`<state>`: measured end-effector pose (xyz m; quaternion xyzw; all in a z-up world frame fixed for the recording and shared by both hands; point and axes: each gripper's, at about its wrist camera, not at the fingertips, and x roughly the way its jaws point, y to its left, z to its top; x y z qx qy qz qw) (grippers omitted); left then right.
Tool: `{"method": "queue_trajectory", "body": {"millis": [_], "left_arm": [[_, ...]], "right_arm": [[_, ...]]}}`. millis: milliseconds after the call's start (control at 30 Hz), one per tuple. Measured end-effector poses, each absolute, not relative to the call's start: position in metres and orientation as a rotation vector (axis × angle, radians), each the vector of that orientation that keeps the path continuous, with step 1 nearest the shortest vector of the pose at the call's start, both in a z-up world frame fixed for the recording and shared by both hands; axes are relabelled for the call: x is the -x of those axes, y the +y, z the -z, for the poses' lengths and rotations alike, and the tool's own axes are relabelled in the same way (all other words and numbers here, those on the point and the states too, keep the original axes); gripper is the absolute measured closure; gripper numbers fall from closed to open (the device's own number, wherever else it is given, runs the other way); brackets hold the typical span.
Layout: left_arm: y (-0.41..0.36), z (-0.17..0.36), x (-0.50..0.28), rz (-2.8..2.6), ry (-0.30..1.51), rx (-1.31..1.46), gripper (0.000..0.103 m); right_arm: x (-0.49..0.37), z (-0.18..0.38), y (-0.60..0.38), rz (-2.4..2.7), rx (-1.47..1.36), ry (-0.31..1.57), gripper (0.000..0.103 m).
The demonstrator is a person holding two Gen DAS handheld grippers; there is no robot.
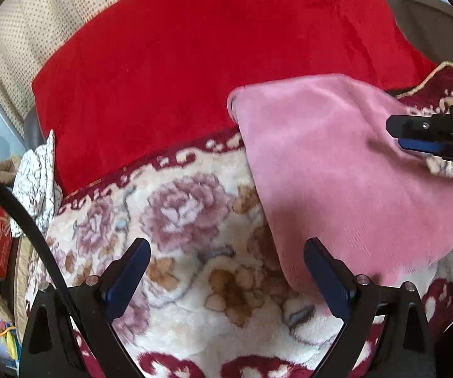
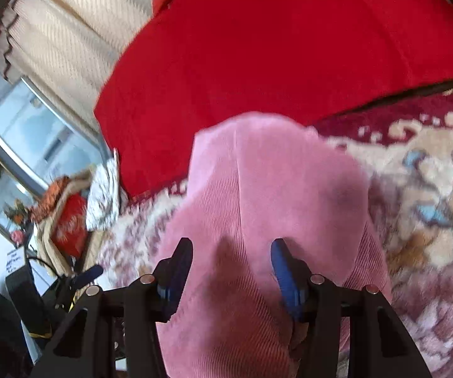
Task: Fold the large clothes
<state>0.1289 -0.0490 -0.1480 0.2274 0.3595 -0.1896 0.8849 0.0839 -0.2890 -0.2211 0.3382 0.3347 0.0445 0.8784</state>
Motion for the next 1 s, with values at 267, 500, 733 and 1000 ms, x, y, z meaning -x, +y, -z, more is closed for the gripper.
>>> {"method": "queue_trajectory", "body": {"millis": [267,500,733,1000], "left_arm": [[-0.083,0.166,-0.149,0.424,0.778,-0.542,0.005],[-0.054,0.152,-0.148,0.506,0.793,-0.401,0.005],[-0.028,0.155,-0.181,0.673,0.956,-0.088,0.005],[-0.048,0.184,-0.201,0.878,1.083,0.040,0.005]], "right_arm": [[-0.116,0.248,-0.297,-0.064,-0.828,0.784,0.050],[-0.095,0.236,-0.327,-0.089,-0.915,0.739,0.041],[-0.074,0.251,-0.366,-0.074,-1.013,0.788,0.022],[-0.078,0.278,-0.375,-0.145,-1.071,0.876,0.022]]}}
